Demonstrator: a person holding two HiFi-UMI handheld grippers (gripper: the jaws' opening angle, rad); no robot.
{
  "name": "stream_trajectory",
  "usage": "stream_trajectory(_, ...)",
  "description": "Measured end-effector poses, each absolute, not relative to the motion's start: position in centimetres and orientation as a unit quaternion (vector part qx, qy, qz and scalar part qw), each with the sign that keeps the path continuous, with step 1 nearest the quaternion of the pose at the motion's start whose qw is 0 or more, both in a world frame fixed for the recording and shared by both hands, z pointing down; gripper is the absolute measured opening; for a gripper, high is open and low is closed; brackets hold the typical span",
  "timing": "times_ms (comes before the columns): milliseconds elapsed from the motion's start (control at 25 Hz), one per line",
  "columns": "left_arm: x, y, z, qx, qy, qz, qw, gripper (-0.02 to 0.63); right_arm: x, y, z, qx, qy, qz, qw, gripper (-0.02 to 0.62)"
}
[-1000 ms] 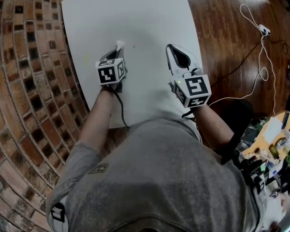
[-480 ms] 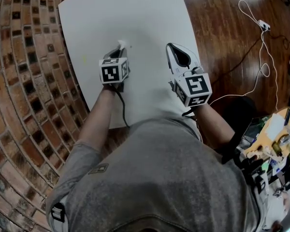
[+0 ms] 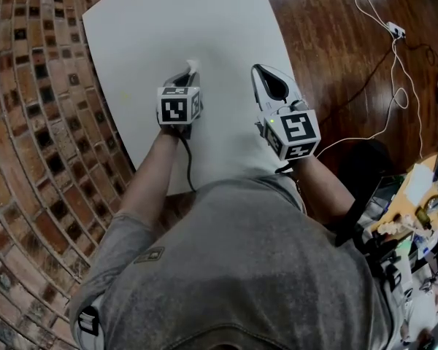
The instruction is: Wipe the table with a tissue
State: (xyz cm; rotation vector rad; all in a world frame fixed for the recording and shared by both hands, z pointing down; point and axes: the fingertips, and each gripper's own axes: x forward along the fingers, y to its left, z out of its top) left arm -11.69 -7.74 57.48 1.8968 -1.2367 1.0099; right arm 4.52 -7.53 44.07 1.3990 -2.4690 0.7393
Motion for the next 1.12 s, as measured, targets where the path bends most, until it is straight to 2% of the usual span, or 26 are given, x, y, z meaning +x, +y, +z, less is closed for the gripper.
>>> stream_trajectory(400,-10.5,-7.1,57.4,0.731,-0.458,0.386,0.328,0.032,4.2,-7.6,43.1,0.477,-0.841,0.235,0.096,0.014)
stream_trajectory(1120,-18.6,-4.6,57.8,0.686,-0.517,0.363,0.360,0.033,-0.5,-6.7,42.6,0.442,-0.862,0.223,0.108,0.014)
